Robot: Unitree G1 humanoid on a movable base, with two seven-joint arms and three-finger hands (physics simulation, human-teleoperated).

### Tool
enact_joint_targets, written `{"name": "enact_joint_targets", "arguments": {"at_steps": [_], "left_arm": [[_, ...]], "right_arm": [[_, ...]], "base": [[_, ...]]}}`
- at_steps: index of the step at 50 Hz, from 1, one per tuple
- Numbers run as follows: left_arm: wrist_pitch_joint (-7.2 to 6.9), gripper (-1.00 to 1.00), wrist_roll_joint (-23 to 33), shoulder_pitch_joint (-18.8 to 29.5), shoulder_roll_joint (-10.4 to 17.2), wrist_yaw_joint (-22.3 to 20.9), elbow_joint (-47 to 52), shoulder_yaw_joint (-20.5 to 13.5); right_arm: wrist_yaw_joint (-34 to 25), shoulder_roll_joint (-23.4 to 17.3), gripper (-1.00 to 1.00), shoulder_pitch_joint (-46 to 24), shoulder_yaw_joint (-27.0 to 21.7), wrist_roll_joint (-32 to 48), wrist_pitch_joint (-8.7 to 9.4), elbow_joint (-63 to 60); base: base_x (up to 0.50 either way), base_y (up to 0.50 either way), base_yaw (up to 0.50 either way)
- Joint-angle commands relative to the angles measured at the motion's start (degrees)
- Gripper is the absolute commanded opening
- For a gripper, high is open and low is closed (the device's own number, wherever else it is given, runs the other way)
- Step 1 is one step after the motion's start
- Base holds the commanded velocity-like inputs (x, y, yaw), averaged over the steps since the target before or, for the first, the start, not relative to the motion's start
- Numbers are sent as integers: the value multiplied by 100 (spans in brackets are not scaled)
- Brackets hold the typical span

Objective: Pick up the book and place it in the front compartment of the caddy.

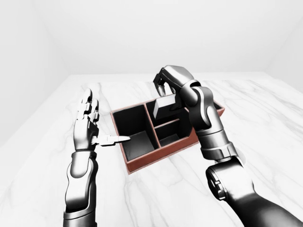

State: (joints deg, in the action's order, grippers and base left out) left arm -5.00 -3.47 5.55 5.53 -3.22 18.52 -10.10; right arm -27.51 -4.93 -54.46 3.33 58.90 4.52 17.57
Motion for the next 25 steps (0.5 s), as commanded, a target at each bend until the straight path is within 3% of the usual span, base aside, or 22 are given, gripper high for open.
{"name": "enact_joint_targets", "arguments": {"at_steps": [1, 11, 25], "left_arm": [[0, 95, 2, -7, -3, 0, -15, 0], [0, 95, 1, 4, -1, 2, -25, 0], [0, 95, -14, 11, 10, 3, 44, -9]], "right_arm": [[241, 20, -100, -171, -36, 70, -99, 191], [369, 25, -100, -310, -36, 18, -128, 443], [822, -26, -100, -635, -27, -19, -302, 1267]], "base": [[0, 0, 0], [0, 0, 0], [0, 0, 0]]}}
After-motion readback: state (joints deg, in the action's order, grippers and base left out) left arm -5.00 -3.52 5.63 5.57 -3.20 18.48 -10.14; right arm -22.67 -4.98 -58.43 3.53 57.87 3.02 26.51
